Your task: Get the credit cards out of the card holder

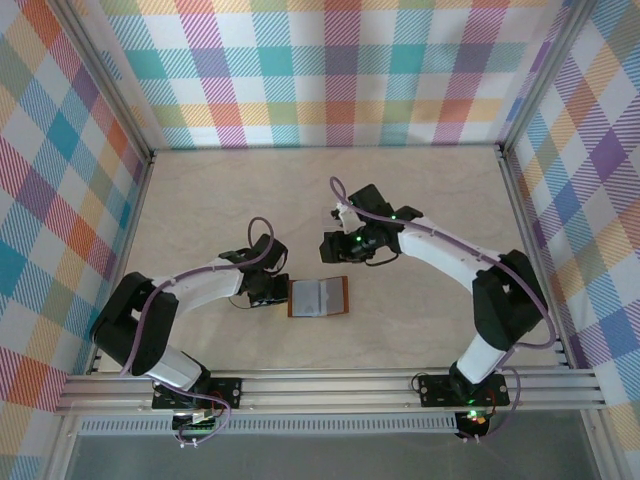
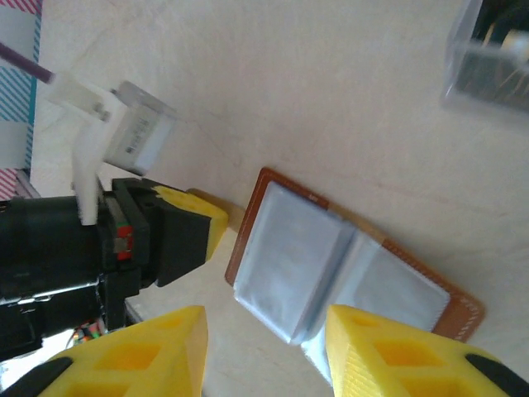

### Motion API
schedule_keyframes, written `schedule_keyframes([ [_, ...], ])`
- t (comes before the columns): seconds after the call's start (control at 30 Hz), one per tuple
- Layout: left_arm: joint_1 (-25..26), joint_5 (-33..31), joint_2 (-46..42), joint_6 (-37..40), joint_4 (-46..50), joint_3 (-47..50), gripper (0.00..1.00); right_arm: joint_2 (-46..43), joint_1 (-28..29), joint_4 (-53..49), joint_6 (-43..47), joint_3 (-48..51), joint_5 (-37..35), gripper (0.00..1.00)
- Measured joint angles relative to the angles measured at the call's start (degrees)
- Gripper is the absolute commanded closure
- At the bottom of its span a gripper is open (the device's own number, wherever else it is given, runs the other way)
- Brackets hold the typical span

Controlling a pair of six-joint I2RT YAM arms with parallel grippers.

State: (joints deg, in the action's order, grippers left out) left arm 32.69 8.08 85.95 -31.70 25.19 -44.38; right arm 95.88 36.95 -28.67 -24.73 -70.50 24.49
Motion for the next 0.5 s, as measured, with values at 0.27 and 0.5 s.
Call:
schedule_keyframes([
  [0.27,-0.37,-0.46,0.39,0.35,0.22,-1.86,0.94,4.07,2.16,1.95,-6.8,1.18,3.48,0.63],
  [0.5,-0.59,-0.87,2.73,1.11,0.07,-1.09,0.95,5.55,4.24,3.98,-10.16,1.18,5.29,0.71],
])
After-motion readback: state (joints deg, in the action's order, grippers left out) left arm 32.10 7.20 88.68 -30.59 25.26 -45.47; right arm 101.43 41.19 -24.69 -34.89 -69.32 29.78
